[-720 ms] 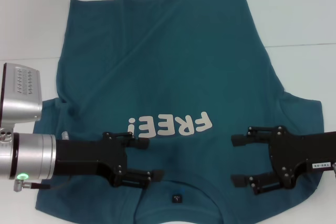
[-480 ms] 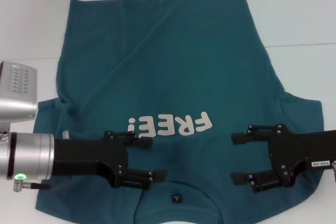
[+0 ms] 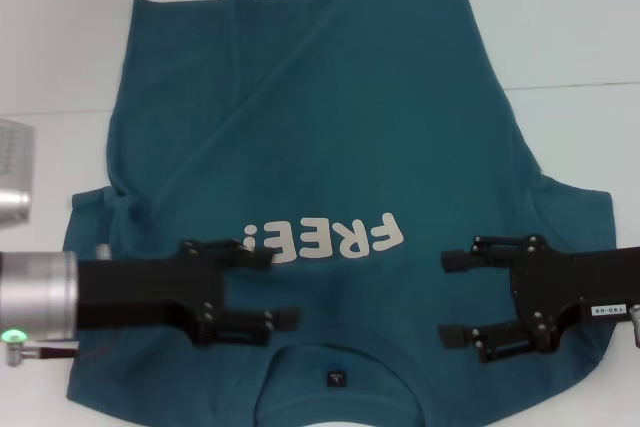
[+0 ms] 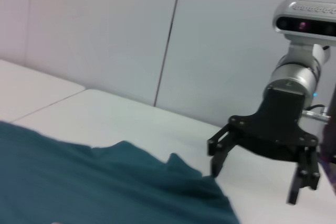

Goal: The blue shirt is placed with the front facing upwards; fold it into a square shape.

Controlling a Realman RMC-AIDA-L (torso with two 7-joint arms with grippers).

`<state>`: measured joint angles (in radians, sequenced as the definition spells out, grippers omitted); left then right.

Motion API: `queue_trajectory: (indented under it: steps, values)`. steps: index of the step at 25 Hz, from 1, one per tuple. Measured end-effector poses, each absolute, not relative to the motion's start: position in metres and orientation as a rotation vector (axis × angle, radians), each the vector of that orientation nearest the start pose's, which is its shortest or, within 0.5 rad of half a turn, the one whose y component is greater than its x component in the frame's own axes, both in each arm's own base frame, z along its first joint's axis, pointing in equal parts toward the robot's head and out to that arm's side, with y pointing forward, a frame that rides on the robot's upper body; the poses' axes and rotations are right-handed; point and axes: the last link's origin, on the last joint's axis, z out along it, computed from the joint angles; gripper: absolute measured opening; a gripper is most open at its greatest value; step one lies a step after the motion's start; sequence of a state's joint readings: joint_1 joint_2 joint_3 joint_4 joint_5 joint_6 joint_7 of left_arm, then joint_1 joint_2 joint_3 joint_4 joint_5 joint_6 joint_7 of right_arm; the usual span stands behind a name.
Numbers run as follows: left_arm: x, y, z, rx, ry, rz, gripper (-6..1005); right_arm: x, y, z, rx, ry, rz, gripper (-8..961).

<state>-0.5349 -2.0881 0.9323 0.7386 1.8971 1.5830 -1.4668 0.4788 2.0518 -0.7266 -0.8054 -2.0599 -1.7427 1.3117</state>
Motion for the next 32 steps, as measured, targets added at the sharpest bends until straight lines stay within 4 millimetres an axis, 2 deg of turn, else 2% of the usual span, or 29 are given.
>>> queue_trajectory:
  steps: [2, 5, 8, 13, 24, 32]
  values:
    - [-0.238, 0.335, -0.004, -2.809, -0.662, -0.669, 888, 0.264, 0.307, 0.024, -2.888, 0.379, 0.601, 926]
    - [-0.266, 0.351, 0.029, -2.543, -0.995, -0.700, 887, 0.264, 0.306, 0.024, -2.884, 0.386, 0.604, 926]
    - [-0.286, 0.356, 0.049, -2.381, -1.191, -0.674, 887, 0.264, 0.306, 0.023, -2.885, 0.390, 0.607, 926]
    - [-0.319, 0.364, 0.056, -2.167, -1.389, -0.426, 888, 0.264, 0.306, 0.021, -2.885, 0.394, 0.608, 926]
    - [-0.340, 0.365, 0.056, -2.049, -1.458, -0.270, 873, 0.263, 0.305, 0.018, -2.887, 0.398, 0.618, 926]
    - [-0.344, 0.365, 0.047, -2.048, -1.448, -0.214, 854, 0.262, 0.304, 0.016, -2.889, 0.410, 0.624, 925]
